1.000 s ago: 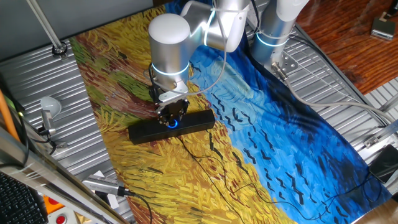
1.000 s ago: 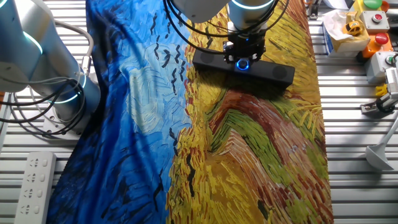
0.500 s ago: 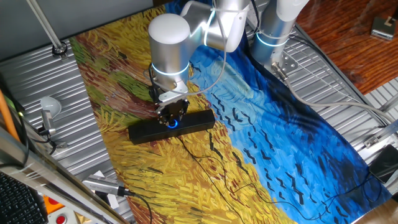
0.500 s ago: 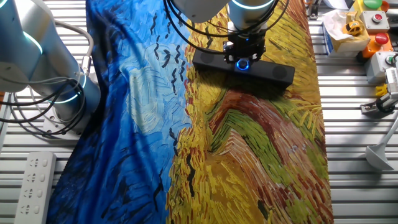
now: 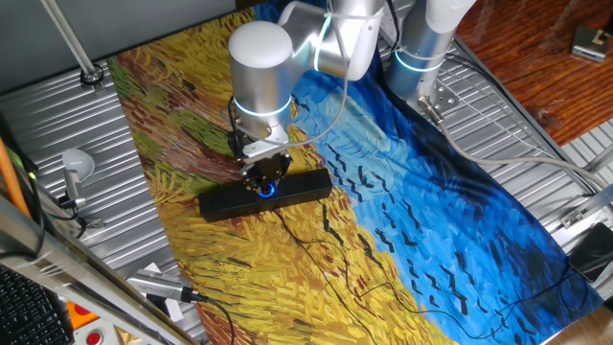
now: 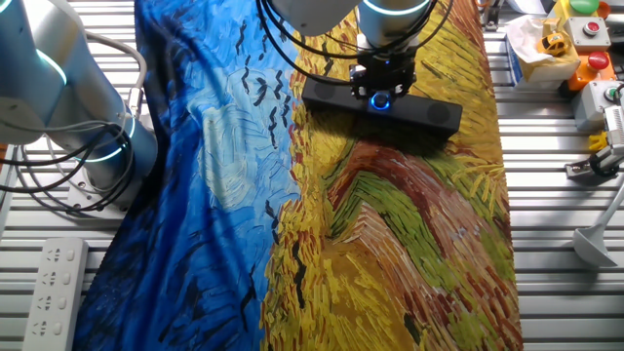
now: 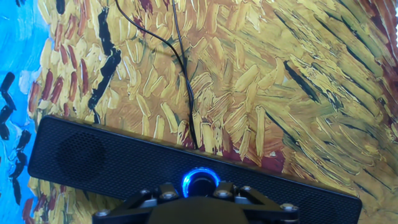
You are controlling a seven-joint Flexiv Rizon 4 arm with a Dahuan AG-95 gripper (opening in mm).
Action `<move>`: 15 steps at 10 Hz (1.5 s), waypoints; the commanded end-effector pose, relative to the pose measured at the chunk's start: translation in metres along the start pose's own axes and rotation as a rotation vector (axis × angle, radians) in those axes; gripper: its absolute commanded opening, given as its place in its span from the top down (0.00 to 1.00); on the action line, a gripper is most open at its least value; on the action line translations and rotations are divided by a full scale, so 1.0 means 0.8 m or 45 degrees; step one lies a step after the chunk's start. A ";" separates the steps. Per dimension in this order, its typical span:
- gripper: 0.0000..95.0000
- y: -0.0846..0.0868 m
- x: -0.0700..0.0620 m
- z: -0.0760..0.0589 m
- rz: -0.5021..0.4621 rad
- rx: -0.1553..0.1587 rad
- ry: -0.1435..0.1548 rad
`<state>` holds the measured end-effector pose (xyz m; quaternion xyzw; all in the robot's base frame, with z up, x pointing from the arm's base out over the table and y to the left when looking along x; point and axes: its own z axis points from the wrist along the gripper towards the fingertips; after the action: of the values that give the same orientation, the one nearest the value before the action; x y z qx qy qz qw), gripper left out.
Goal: Turn the knob to increase the volume of the speaker
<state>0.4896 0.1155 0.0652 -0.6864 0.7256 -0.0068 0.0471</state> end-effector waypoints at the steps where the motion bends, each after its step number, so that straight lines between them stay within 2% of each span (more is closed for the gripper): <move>1: 1.00 0.001 0.000 0.001 0.830 0.045 0.038; 3: 1.00 0.001 0.000 0.000 0.907 0.052 0.040; 5: 1.00 0.001 0.000 0.000 1.057 0.051 0.033; 7: 1.00 0.001 0.000 0.000 1.087 0.051 0.032; 8: 1.00 0.001 0.000 0.000 1.220 0.051 0.025; 9: 1.00 0.001 0.000 -0.001 1.287 0.050 0.022; 12: 1.00 0.001 0.000 -0.001 1.440 0.052 0.018; 15: 1.00 0.001 0.000 -0.001 1.624 0.045 -0.007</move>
<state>0.4888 0.1163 0.0652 -0.1819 0.9819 0.0070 0.0530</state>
